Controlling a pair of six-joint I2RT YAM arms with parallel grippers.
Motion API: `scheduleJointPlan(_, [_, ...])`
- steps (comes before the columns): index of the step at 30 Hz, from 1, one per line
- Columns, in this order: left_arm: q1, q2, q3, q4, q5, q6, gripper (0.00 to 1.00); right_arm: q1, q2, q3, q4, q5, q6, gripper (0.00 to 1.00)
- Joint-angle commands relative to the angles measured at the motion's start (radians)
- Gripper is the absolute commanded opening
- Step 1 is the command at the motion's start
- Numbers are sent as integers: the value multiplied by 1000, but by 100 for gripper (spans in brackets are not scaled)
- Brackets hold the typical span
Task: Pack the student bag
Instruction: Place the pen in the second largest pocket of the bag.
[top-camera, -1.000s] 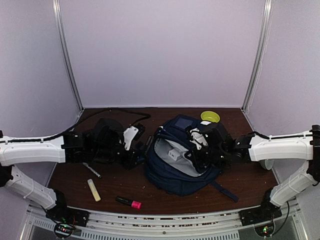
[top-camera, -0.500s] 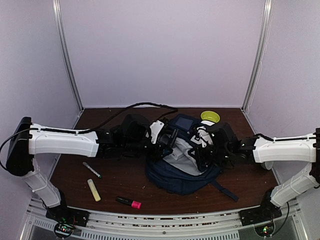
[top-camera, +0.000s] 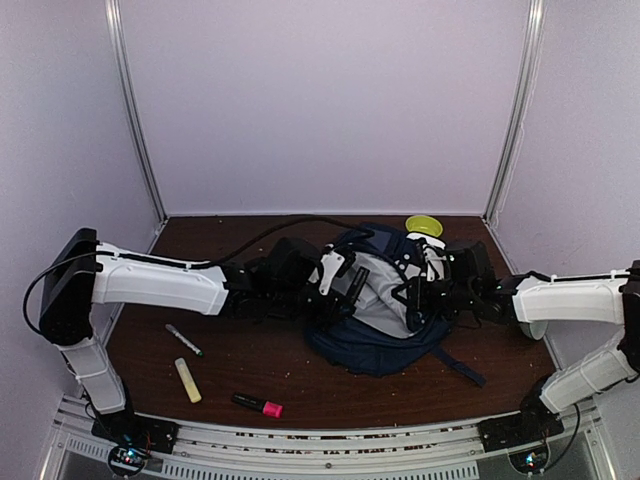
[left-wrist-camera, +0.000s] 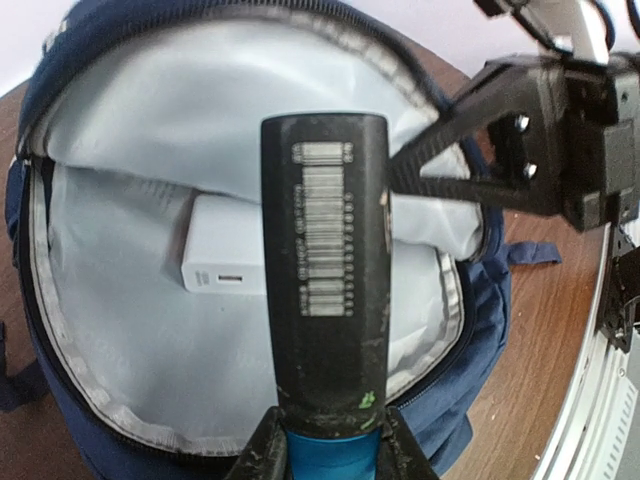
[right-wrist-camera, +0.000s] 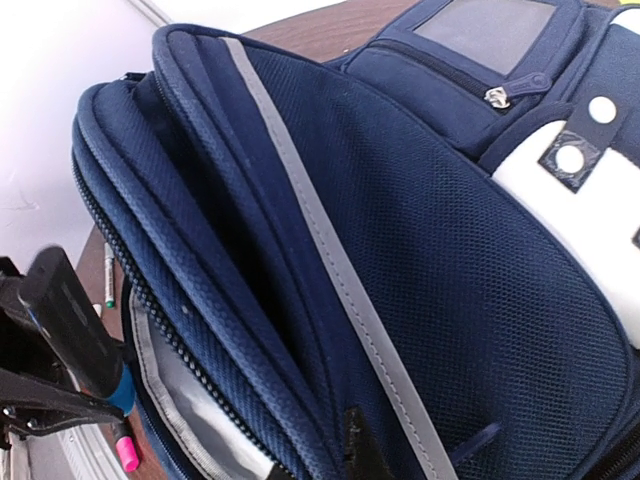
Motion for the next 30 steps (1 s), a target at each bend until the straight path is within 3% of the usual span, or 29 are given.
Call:
scheduleJointPlan(1, [-6, 1, 75, 35, -30, 7, 0, -36, 24, -34, 54, -76, 40, 0])
scheduleJointPlan(5, [-5, 43, 166, -67, -118, -46, 0, -46, 38, -33, 62, -110, 48, 0])
scheduleJointPlan(8, [-5, 60, 153, -42, -134, -79, 0, -56, 32, -45, 76, -117, 56, 0])
scheduleJointPlan(10, [-5, 69, 140, -21, -147, -93, 6, -64, 23, -59, 95, -123, 63, 0])
scheduleJointPlan(11, [-5, 78, 141, -21, -147, -97, 16, -67, 20, -66, 103, -126, 67, 0])
scheduleJointPlan(14, [-5, 81, 134, -28, -148, -103, 64, -80, 12, -81, 122, -134, 78, 0])
scheduleJointPlan(15, [-5, 77, 125, -27, -147, -105, 75, -84, 12, -85, 127, -137, 82, 0])
scheduleJointPlan(17, [-5, 62, 105, -20, -147, -103, 89, -93, 15, -89, 138, -148, 91, 0])
scheduleJointPlan(20, [-5, 42, 84, -14, -149, -95, 94, -107, 29, -90, 149, -168, 102, 0])
scheduleJointPlan(30, [-5, -136, 9, -156, -211, -4, 95, -111, 40, -87, 155, -192, 100, 0])
